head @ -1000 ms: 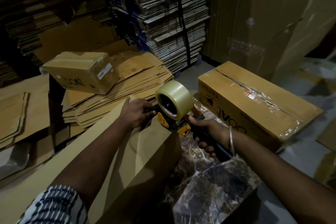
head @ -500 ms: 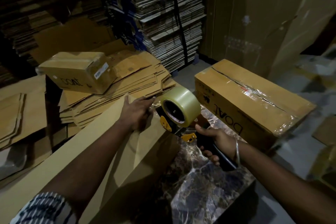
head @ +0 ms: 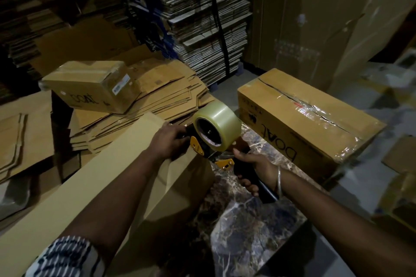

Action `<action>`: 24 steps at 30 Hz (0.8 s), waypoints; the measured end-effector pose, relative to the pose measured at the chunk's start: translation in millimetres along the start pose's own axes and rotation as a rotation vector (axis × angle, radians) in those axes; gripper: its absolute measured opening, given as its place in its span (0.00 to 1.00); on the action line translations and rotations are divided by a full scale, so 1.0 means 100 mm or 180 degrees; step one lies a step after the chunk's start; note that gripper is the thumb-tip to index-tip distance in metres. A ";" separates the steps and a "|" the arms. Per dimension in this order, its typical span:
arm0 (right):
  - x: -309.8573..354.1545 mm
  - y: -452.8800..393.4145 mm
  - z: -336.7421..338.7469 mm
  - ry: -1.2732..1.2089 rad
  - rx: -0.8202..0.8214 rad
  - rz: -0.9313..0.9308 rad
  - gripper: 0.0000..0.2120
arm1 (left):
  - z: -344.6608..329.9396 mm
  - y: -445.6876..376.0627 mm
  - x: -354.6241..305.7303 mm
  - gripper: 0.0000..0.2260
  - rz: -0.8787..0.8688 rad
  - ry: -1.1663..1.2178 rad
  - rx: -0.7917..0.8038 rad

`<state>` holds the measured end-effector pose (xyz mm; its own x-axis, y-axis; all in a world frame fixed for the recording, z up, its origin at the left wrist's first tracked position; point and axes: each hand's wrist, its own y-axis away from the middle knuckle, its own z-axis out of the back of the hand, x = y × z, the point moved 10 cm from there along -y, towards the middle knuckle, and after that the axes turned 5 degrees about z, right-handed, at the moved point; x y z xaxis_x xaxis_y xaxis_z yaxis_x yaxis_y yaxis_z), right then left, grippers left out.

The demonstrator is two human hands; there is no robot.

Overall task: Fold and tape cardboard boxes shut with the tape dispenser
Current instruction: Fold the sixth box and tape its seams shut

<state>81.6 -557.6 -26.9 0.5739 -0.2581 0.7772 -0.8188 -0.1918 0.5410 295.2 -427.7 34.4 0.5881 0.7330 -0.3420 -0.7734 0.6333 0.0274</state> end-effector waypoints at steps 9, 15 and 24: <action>-0.51 0.03 0.30 0.0161 0.0025 0.0355 0.29 | 0.15 -0.02 0.17 0.15 0.0271 0.0168 -0.0258; -1.48 -0.10 0.68 -0.0109 -0.0683 0.0454 0.30 | 0.23 0.10 0.50 0.22 0.0177 0.0108 -0.0334; -0.90 -0.14 1.02 0.1034 -0.1111 0.0970 0.15 | -0.01 0.23 0.17 0.30 -0.0305 -0.0364 -0.0129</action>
<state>42.3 -628.0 -136.8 0.3238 0.0625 0.9441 -0.9334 0.1844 0.3079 287.2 -400.5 28.6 0.6810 0.6945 -0.2321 -0.7200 0.6929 -0.0389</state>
